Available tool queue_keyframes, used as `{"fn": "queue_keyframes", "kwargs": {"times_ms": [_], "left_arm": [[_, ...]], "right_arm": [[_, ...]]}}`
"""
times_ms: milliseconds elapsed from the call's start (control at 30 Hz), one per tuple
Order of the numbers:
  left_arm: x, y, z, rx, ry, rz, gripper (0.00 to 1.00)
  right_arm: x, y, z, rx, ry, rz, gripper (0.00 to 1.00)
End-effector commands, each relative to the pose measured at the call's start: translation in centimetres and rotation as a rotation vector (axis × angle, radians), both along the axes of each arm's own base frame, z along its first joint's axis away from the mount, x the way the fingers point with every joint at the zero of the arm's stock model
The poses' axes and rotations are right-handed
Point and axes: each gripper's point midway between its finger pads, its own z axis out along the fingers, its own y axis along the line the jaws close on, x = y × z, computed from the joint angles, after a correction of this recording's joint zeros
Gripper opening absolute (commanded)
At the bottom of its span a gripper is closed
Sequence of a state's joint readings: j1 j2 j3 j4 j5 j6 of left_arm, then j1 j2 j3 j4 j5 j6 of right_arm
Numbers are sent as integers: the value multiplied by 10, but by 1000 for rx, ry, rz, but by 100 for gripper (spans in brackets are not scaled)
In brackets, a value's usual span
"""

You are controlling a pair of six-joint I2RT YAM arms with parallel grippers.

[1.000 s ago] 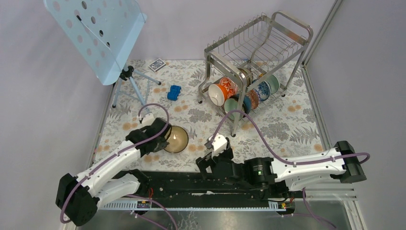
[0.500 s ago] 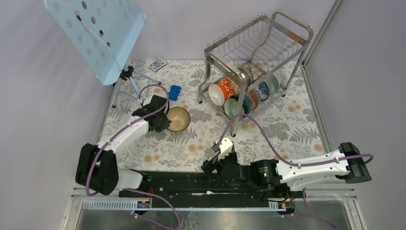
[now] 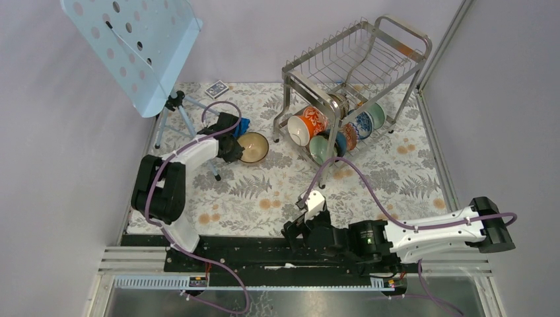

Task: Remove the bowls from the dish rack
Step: Place the bowl at the center of the board.

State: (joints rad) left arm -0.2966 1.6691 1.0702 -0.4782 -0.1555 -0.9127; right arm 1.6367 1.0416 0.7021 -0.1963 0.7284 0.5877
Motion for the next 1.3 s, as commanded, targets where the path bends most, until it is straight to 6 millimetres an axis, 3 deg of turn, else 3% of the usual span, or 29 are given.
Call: {"fn": "queue_keyframes", "kwargs": {"times_ms": [0,500,767,967,1133,1267], "left_arm": [[56,-16,45,-92,-181,21,0],[72,-5,24,-90,-141,22,0],[66,-12,24,-124,-144,-15,36],[58,-16,35,-151,-163,-43,63],[31,-22,58,-192,-201,-93,92],[-3,-28,90,-169,-270,-162,99]], "right_arm": [[1,-6,14,49,11,-29,97],[9,-16,29,81,-18,-75,98],[12,-21,31,96,-21,-91,99],[13,-21,33,93,-27,-99,100],[21,-21,44,106,-64,-146,100],[30,-19,59,91,-146,-158,100]]}}
